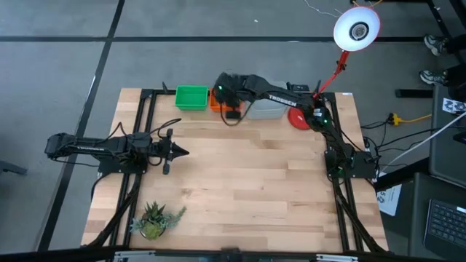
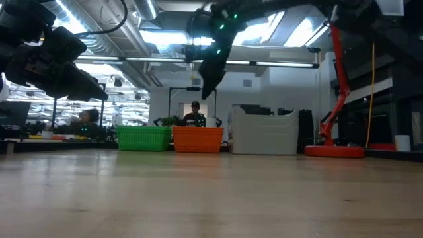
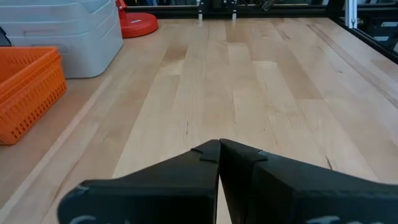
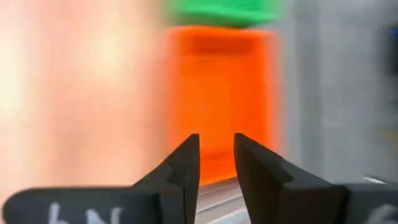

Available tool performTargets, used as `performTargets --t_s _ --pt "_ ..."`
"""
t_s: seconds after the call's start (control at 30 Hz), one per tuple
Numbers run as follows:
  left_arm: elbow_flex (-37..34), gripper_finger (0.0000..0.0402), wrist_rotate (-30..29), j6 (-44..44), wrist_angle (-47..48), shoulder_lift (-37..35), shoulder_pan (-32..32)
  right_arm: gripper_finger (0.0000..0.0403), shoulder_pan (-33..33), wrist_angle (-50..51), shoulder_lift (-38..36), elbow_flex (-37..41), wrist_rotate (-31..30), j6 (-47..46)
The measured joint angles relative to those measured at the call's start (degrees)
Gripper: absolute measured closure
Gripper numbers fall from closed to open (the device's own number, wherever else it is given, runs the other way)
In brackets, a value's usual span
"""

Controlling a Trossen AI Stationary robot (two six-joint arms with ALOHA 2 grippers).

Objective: Stack baskets by color
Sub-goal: Return to Home Position

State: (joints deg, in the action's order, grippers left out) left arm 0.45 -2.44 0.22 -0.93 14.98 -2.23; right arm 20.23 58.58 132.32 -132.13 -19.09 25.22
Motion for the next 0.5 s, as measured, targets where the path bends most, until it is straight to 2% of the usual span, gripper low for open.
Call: performTargets --t_s 0.1,0.17,0.33,0.5 --pt "0.0 0.0401 0.04 0.01 0.0 0.0 0.01 0.0303 -1.21 10.31 -2.9 3.23 13.67 -5.95" --pt "0.01 0.0401 0.04 0.0 0.0 0.0 0.0 0.0303 -1.96 15.78 -3.86 5.03 18.52 -10.86" --pt "0.0 0.0401 0.04 0.0 0.0 0.0 0.0 0.0303 -3.92 22.63 -8.47 12.23 18.76 -15.59" --pt "0.0 0.0401 0.02 0.01 0.0 -0.01 0.01 0.0303 -7.51 17.3 -16.68 28.39 24.1 -16.41"
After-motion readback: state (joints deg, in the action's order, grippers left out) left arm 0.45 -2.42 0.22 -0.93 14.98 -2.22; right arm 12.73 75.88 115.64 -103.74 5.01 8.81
